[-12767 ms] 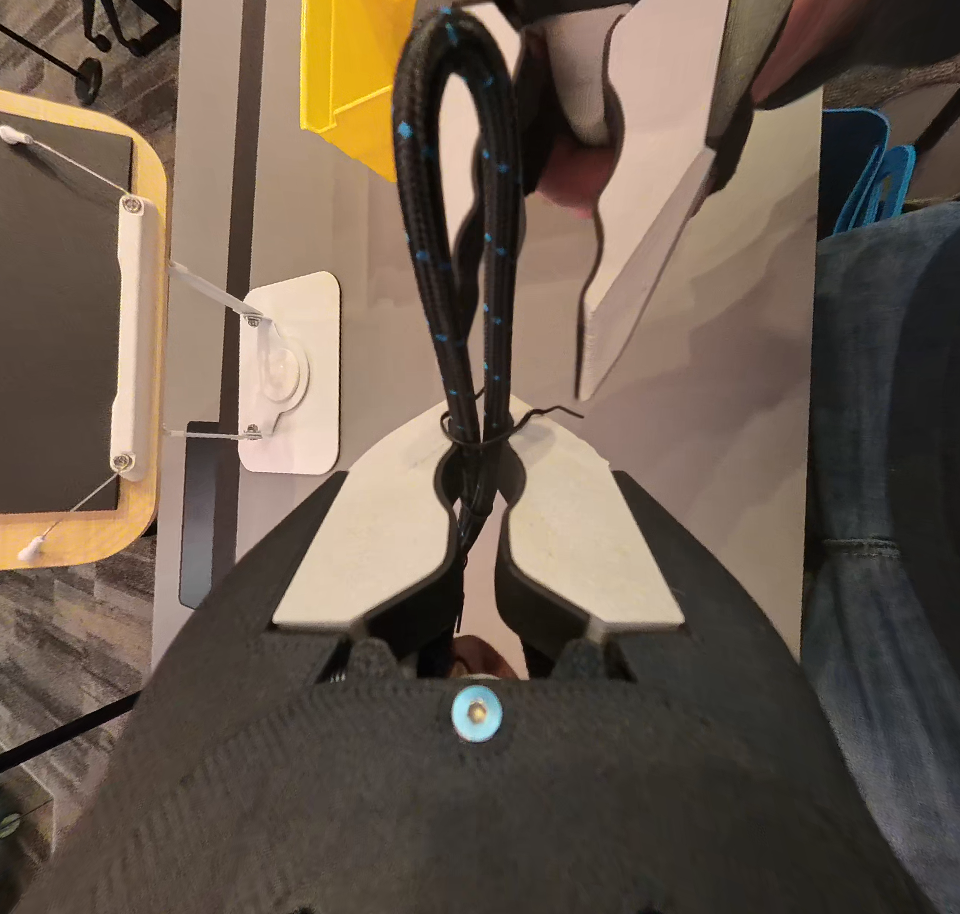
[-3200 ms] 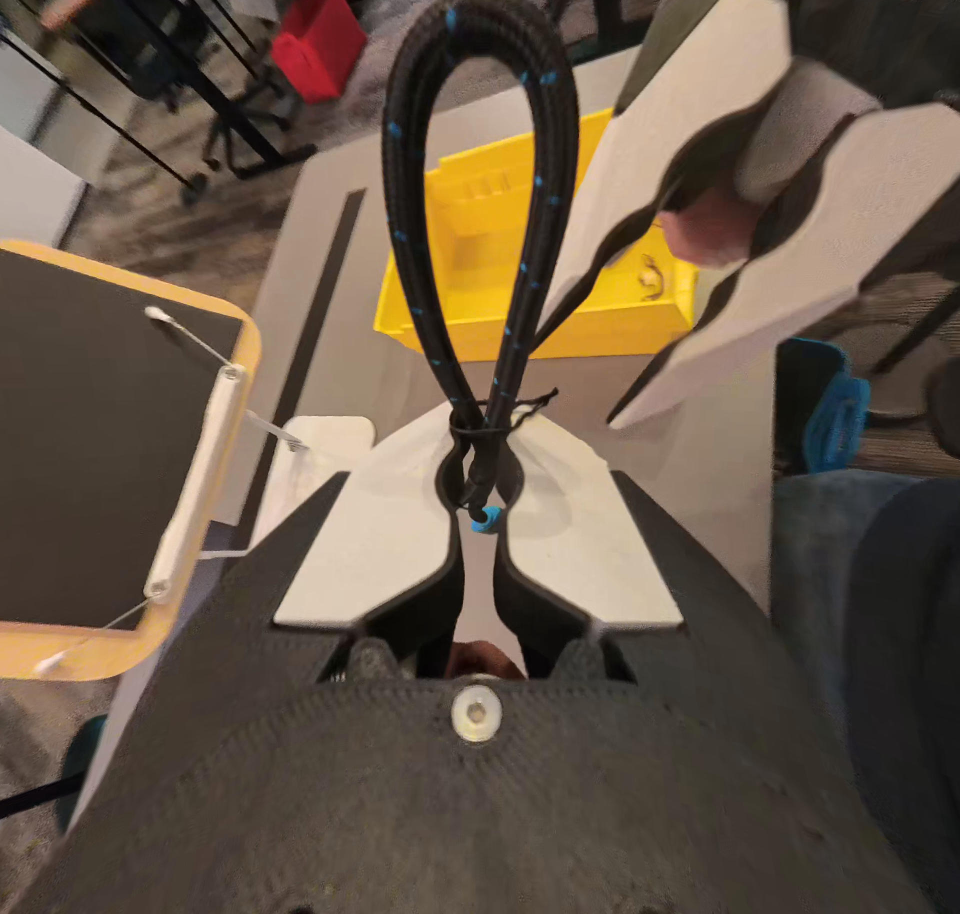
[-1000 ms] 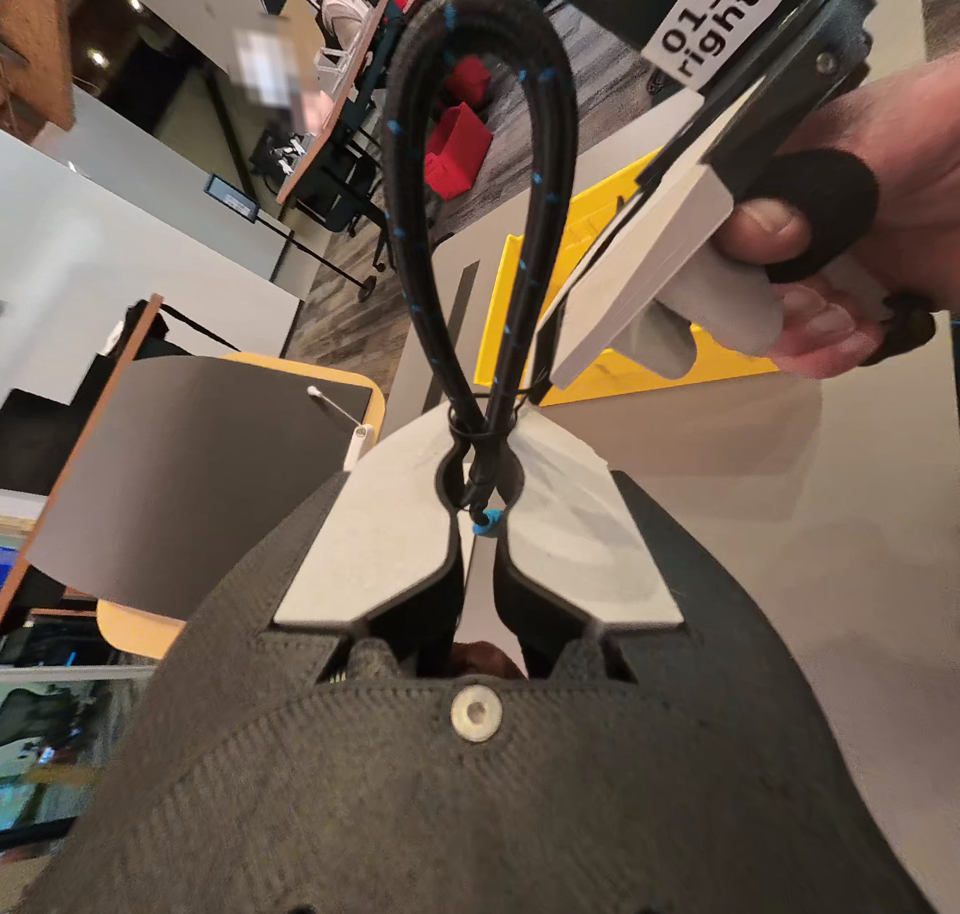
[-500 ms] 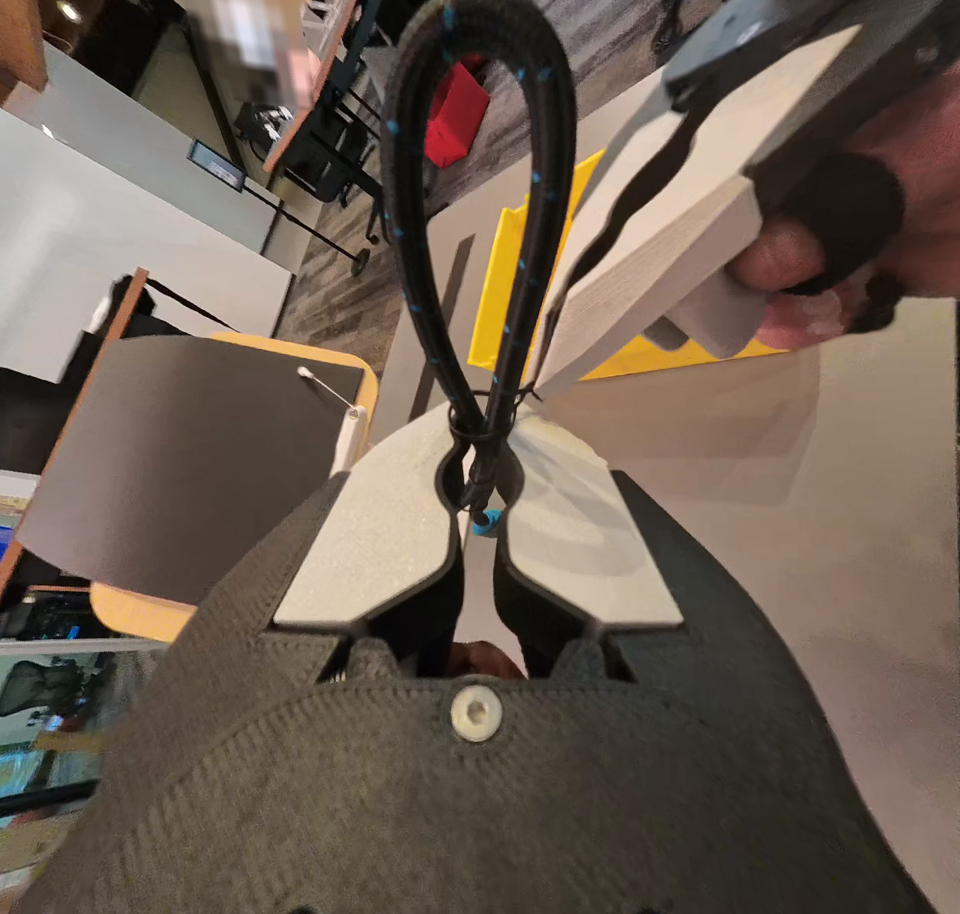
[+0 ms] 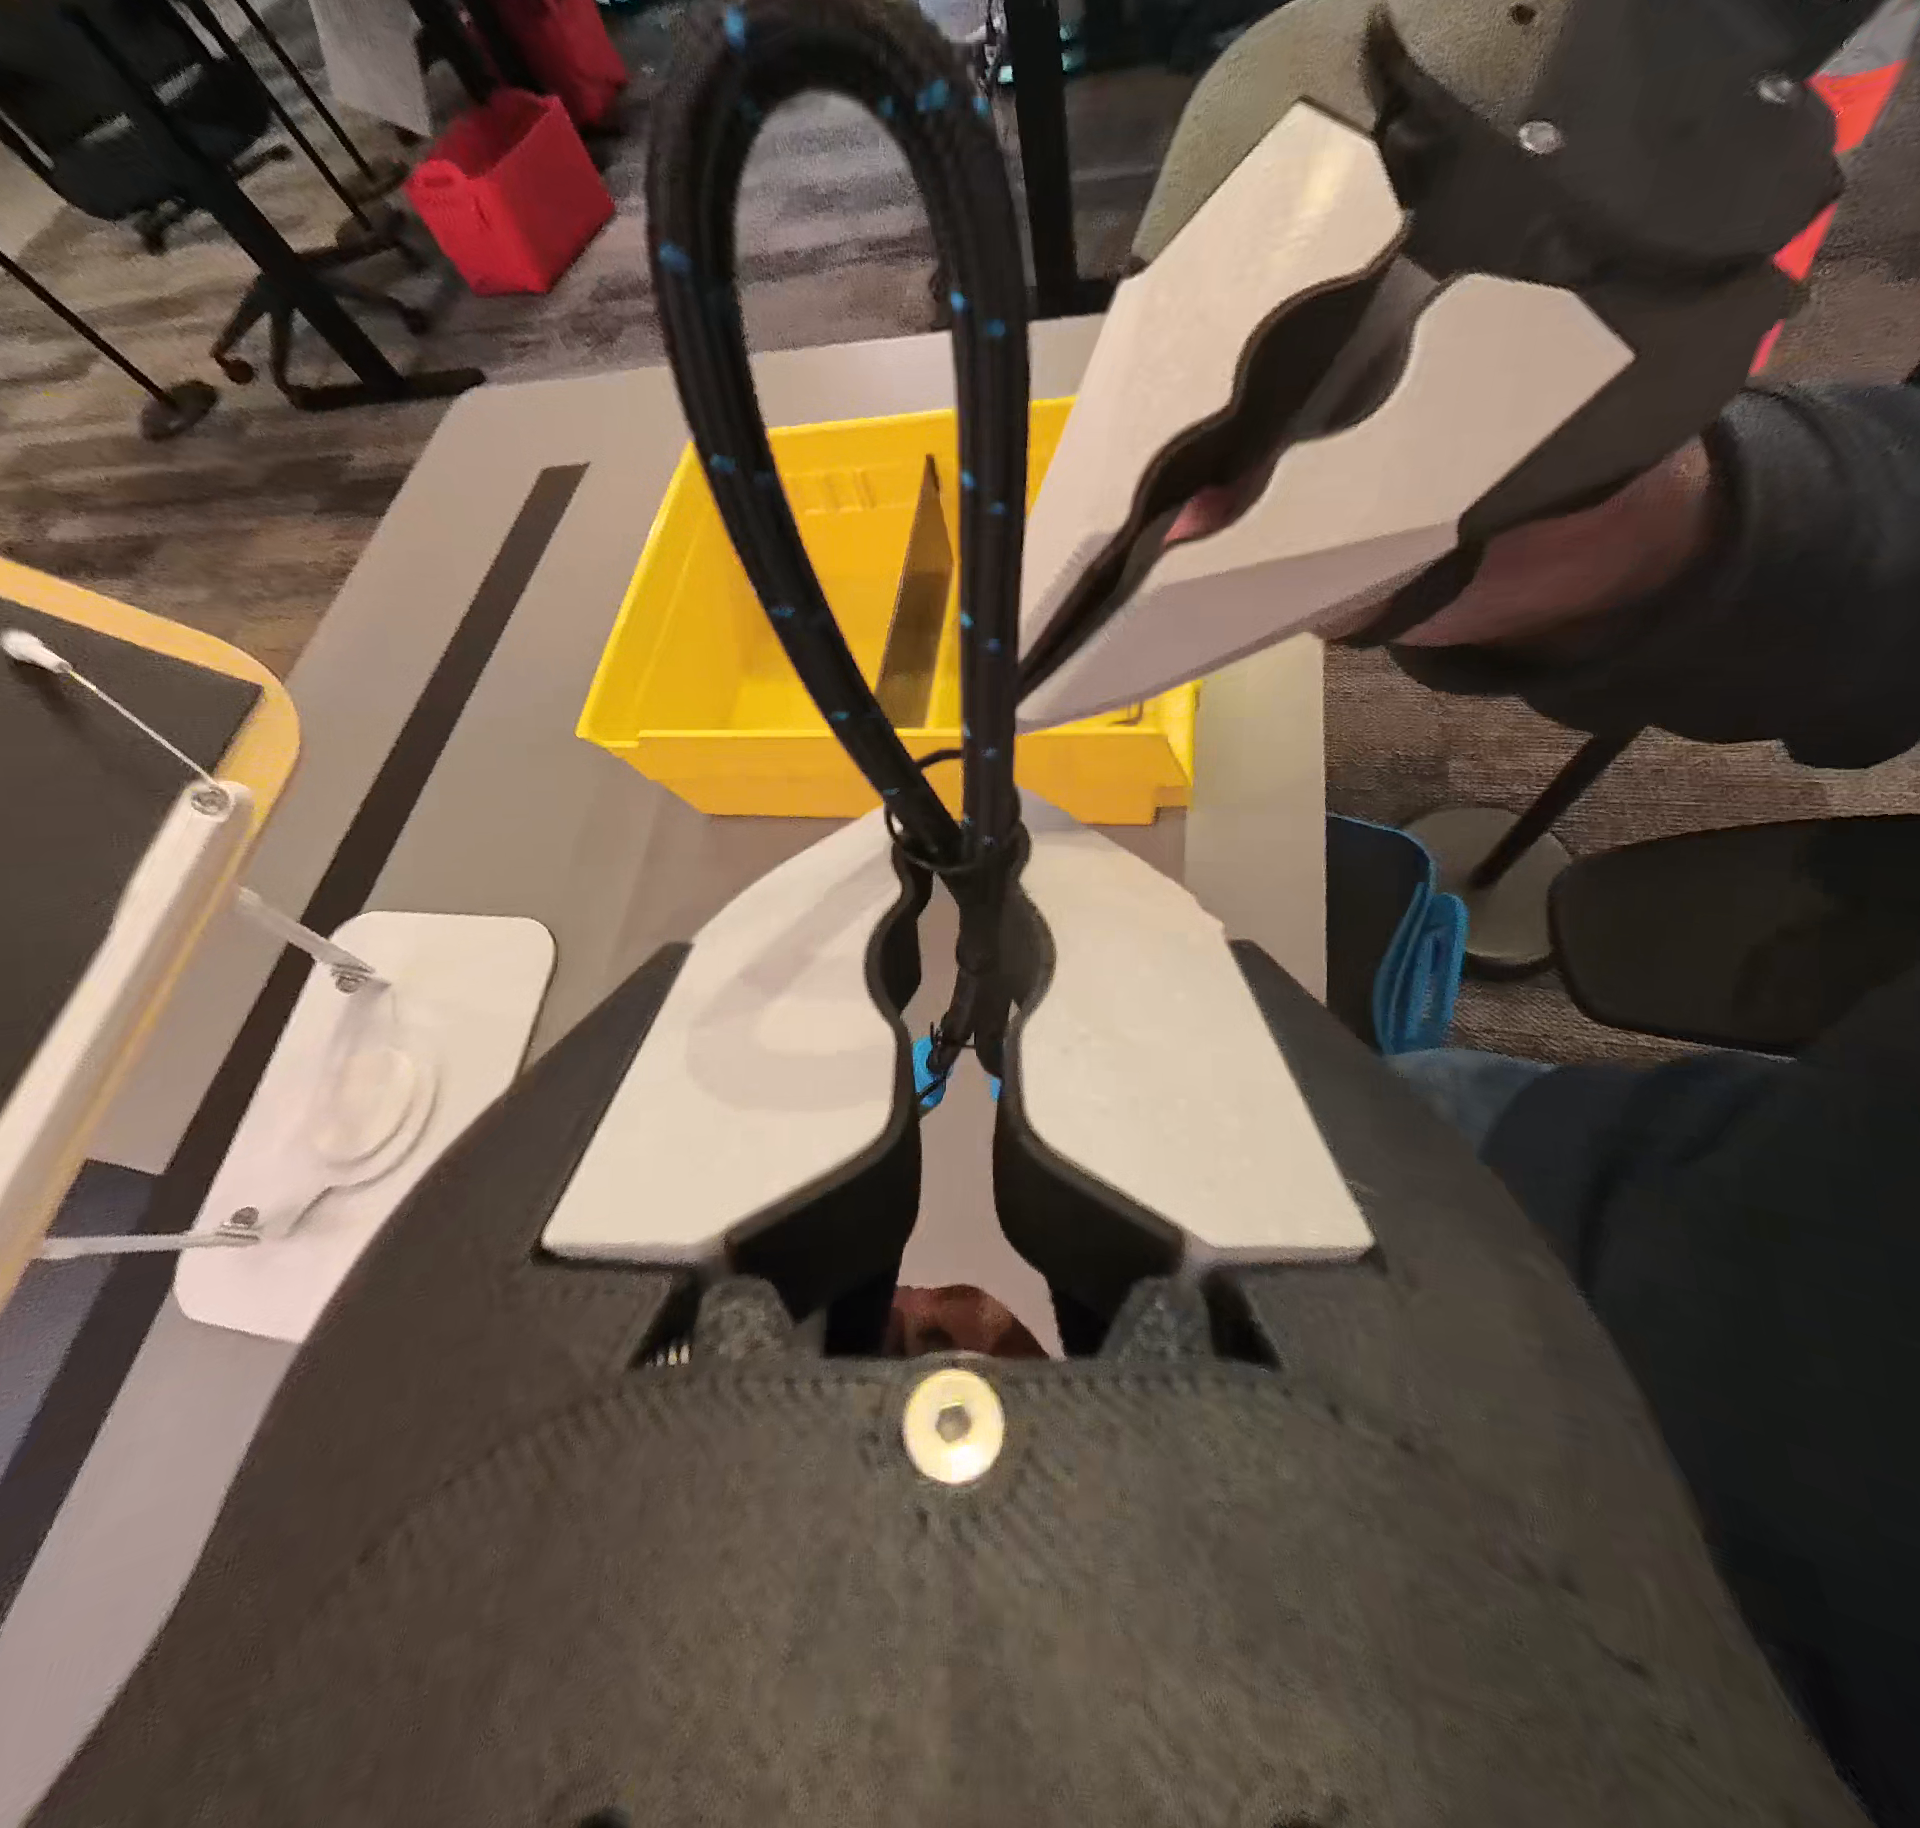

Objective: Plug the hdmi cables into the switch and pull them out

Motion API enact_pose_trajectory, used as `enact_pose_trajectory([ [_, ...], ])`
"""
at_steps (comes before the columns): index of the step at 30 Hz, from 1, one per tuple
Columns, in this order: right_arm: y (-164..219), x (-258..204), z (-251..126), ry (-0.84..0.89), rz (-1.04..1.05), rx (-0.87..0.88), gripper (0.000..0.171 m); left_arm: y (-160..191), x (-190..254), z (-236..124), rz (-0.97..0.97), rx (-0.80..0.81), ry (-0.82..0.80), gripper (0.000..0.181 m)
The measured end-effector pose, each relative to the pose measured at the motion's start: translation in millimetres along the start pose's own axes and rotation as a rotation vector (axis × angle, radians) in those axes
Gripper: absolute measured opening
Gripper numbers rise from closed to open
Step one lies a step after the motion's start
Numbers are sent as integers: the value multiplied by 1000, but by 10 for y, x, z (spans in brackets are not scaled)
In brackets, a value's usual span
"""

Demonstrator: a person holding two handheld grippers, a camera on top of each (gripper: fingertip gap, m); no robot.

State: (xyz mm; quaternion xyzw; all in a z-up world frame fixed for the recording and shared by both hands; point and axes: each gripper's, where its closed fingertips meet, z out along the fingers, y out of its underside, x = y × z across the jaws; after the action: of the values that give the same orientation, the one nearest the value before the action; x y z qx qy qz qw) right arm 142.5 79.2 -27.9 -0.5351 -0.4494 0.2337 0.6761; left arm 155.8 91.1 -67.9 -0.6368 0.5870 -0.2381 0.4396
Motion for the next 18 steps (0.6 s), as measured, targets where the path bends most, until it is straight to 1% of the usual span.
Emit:
enact_pose_trajectory([
  [2, -15, -3, -11, -28, 89, 47, 0, -34, -8, 0, 28, 40, -31, 10],
  [4, -11, 17, -21, -43, 160, 79, 0, -81, 6, -4, 46, 81, -37, 16],
  [6, -24, 35, -33, -68, 243, 122, 0, -114, -15, -15, 69, 108, -62, 15],
  [8, -3, 43, -29, -66, 268, 128, 0, -133, -15, -22, 99, 116, -73, 20],
  [13, -45, 24, -22, -85, 333, 170, 0, -157, -46, -47, 166, 119, -122, 19],
  [18, -97, 32, -16, -113, 487, 277, 0, -188, -99, -42, 180, 142, -169, 11],
])
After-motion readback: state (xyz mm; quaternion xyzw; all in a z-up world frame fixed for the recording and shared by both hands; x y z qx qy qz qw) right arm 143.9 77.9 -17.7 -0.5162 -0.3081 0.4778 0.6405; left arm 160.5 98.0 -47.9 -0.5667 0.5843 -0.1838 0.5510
